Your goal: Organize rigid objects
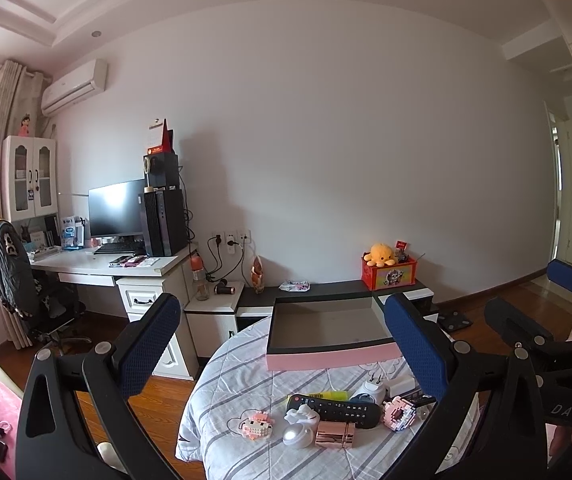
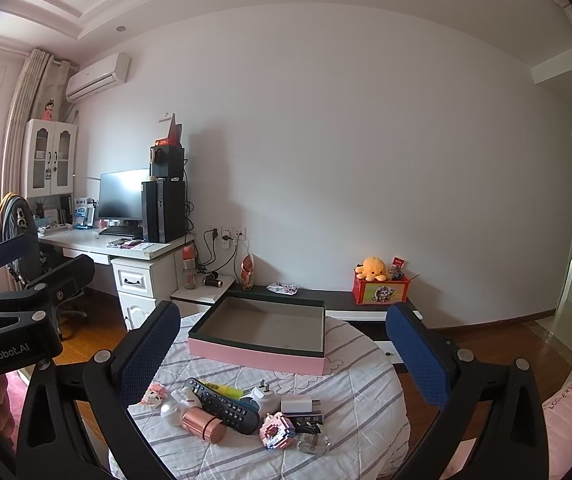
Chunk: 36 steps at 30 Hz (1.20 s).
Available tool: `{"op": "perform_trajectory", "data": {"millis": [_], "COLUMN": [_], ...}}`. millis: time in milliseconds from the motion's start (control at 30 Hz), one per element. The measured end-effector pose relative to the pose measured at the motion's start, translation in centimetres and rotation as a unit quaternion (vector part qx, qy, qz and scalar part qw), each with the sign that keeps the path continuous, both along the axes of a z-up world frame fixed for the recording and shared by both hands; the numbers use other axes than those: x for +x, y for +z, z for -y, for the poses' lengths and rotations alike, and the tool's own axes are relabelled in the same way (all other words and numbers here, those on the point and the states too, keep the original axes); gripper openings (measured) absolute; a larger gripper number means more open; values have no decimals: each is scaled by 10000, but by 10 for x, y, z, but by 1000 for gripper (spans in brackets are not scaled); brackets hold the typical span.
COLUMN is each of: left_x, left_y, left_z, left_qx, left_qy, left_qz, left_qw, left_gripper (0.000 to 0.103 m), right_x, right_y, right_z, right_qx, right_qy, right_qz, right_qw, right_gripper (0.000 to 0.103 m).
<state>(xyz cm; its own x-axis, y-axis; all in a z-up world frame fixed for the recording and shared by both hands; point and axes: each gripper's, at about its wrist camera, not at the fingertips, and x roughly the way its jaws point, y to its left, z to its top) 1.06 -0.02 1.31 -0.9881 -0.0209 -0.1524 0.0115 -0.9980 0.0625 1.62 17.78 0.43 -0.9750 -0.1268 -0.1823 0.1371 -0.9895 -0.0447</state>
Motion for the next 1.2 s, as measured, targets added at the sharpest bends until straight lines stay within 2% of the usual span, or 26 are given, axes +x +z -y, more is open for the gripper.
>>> {"op": "perform_trajectory", "data": {"millis": [1200], "left_x": [2], "left_y": [0], "left_z": [3], "left_qx": [-36], "left_qy": [-12], "left_qz": [7], "left_qw": [10000], "left_gripper": [103], "right_x": [5], "right_y": [3], "right_z": [4], "right_qx": [22], "right_qy": [20], "right_qz": [2], "right_qw": [10000], "right_gripper": [103]}}
